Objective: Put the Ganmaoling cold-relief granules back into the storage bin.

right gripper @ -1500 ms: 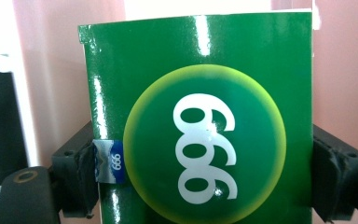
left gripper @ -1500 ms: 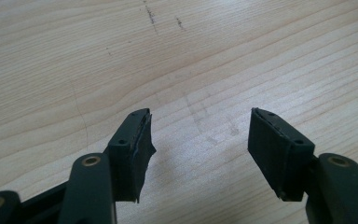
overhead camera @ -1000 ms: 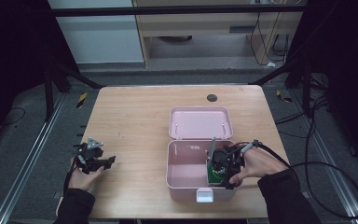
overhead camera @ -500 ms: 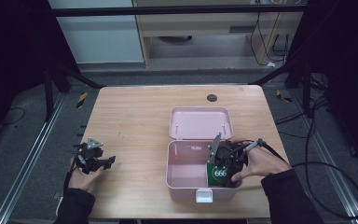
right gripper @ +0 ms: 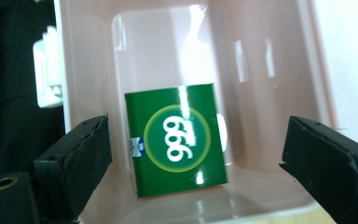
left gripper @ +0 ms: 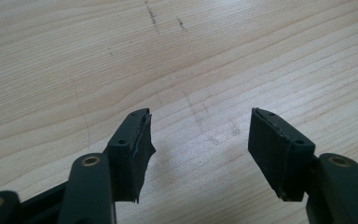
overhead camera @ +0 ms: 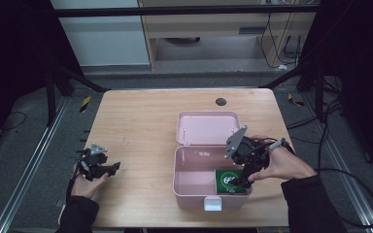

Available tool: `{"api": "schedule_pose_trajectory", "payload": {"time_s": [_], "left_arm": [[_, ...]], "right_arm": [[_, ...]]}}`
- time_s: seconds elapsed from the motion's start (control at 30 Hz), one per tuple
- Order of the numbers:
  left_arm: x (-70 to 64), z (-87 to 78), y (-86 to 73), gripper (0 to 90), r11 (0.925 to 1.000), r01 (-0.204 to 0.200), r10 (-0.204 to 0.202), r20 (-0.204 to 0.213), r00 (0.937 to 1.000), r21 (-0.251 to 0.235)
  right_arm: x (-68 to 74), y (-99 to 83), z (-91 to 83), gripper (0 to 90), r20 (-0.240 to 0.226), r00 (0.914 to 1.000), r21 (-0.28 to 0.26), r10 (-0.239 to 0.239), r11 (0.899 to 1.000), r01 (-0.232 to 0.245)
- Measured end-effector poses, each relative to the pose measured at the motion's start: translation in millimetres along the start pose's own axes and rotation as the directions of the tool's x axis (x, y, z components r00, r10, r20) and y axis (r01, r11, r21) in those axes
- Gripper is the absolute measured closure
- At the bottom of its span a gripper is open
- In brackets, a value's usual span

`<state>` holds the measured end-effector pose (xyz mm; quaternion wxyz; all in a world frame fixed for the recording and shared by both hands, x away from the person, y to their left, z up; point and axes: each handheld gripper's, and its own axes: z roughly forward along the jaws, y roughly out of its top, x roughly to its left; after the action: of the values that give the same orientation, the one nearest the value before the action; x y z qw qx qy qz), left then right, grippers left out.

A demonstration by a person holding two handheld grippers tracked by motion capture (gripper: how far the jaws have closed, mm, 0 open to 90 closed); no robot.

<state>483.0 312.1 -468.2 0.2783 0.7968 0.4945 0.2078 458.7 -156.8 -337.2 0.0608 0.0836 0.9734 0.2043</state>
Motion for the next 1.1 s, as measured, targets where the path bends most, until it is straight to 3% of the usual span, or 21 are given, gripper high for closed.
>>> {"api": "schedule_pose_trajectory", "payload": {"time_s": [0.1,0.17,0.2,0.23,0.33,0.43,0.47,0.5,0.53,0.6,0.63,0.67,0.7,0.73,0.77,0.83,0.87,0.93,0.97,1.0,1.1], "left_arm": [[0.0,0.0,0.0,39.0,1.0000,0.000,0.000,0.000,1.0000,-0.001],[0.1,-0.4,0.1,39.0,1.0000,0.000,0.000,0.000,1.0000,-0.003],[0.1,-0.4,0.1,39.0,1.0000,0.000,0.000,0.000,1.0000,-0.003],[0.1,-0.6,0.0,39.0,1.0000,0.002,-0.002,-0.001,1.0000,-0.006],[-0.1,-0.8,0.1,39.0,1.0000,0.002,-0.002,-0.002,1.0000,-0.007],[-0.4,-1.8,0.6,39.0,0.9999,0.002,-0.002,-0.004,1.0000,-0.013],[-0.4,-1.8,0.6,39.0,0.9999,0.002,-0.002,-0.004,1.0000,-0.013],[-0.6,-2.1,0.7,39.0,0.9999,0.003,-0.003,-0.004,1.0000,-0.015],[-0.6,-2.2,0.6,39.0,0.9999,0.004,-0.004,-0.004,1.0000,-0.017],[-0.5,-2.2,0.7,39.0,0.9998,0.005,-0.005,-0.004,1.0000,-0.017],[-0.4,-2.2,0.7,39.0,0.9998,0.005,-0.005,-0.005,1.0000,-0.018],[-0.5,-2.4,0.7,39.0,0.9998,0.004,-0.004,-0.005,1.0000,-0.019],[-0.5,-2.8,0.6,39.0,0.9997,0.006,-0.006,-0.007,1.0000,-0.022],[-0.5,-2.8,0.6,39.0,0.9997,0.006,-0.006,-0.007,1.0000,-0.022],[-0.5,-3.2,0.6,39.1,0.9997,0.005,-0.005,-0.009,0.9999,-0.024],[-0.3,-3.9,0.8,39.2,0.9995,0.007,-0.008,-0.010,0.9999,-0.031],[-0.3,-3.9,0.8,39.3,0.9995,0.007,-0.008,-0.010,0.9999,-0.031],[-0.2,-4.0,0.8,39.3,0.9994,0.009,-0.010,-0.011,0.9999,-0.033],[-0.4,-4.0,0.7,39.3,0.9994,0.008,-0.008,-0.012,0.9999,-0.034],[-0.4,-4.0,0.7,39.3,0.9994,0.008,-0.008,-0.012,0.9999,-0.034],[-0.7,-4.5,1.0,39.3,0.9992,0.007,-0.008,-0.015,0.9999,-0.039]], "right_arm": [[-1.0,-0.1,-6.8,8.8,0.008,0.9999,-0.027,0.008,1.000,-0.008],[-1.9,-1.6,-15.3,9.0,0.030,0.9994,-0.094,0.014,0.996,-0.011],[-1.9,-1.6,-15.3,9.0,0.030,0.9994,-0.094,0.014,0.996,-0.011],[-2.6,-3.8,-20.6,9.0,0.061,0.9976,-0.142,0.033,0.990,-0.024],[-4.0,-6.9,-26.2,9.0,0.098,0.9933,-0.183,0.062,0.982,-0.043],[-9.2,-16.1,-36.0,9.0,0.159,0.9772,-0.266,0.141,0.959,-0.095],[-9.2,-16.1,-36.0,9.0,0.159,0.9772,-0.266,0.141,0.959,-0.095],[-11.3,-21.5,-39.5,8.7,0.176,0.9681,-0.298,0.179,0.947,-0.121],[-11.7,-24.2,-40.8,8.5,0.182,0.9639,-0.312,0.194,0.941,-0.131],[-11.7,-26.4,-42.0,8.4,0.187,0.9612,-0.316,0.203,0.939,-0.137],[-11.2,-31.0,-43.7,8.6,0.204,0.9545,-0.335,0.217,0.932,-0.141],[-11.2,-31.0,-43.7,8.6,0.204,0.9545,-0.335,0.217,0.932,-0.141],[-11.4,-36.1,-44.7,9.0,0.207,0.9484,-0.359,0.240,0.921,-0.154],[-11.4,-36.1,-44.7,9.0,0.207,0.9484,-0.359,0.240,0.921,-0.154],[-12.7,-41.5,-44.6,9.0,0.228,0.9353,-0.374,0.270,0.911,-0.172],[-14.2,-47.3,-44.3,9.0,0.250,0.9194,-0.390,0.304,0.901,-0.191],[-14.2,-47.3,-44.3,9.0,0.250,0.9194,-0.390,0.304,0.901,-0.191],[-15.2,-54.1,-44.4,9.0,0.259,0.9029,-0.424,0.343,0.880,-0.213],[-15.9,-61.2,-44.9,9.0,0.260,0.8869,-0.457,0.382,0.858,-0.235],[-15.9,-61.2,-44.9,9.0,0.260,0.8869,-0.457,0.382,0.858,-0.235],[-17.5,-71.6,-44.5,8.1,0.265,0.8576,-0.498,0.441,0.824,-0.270]]}}
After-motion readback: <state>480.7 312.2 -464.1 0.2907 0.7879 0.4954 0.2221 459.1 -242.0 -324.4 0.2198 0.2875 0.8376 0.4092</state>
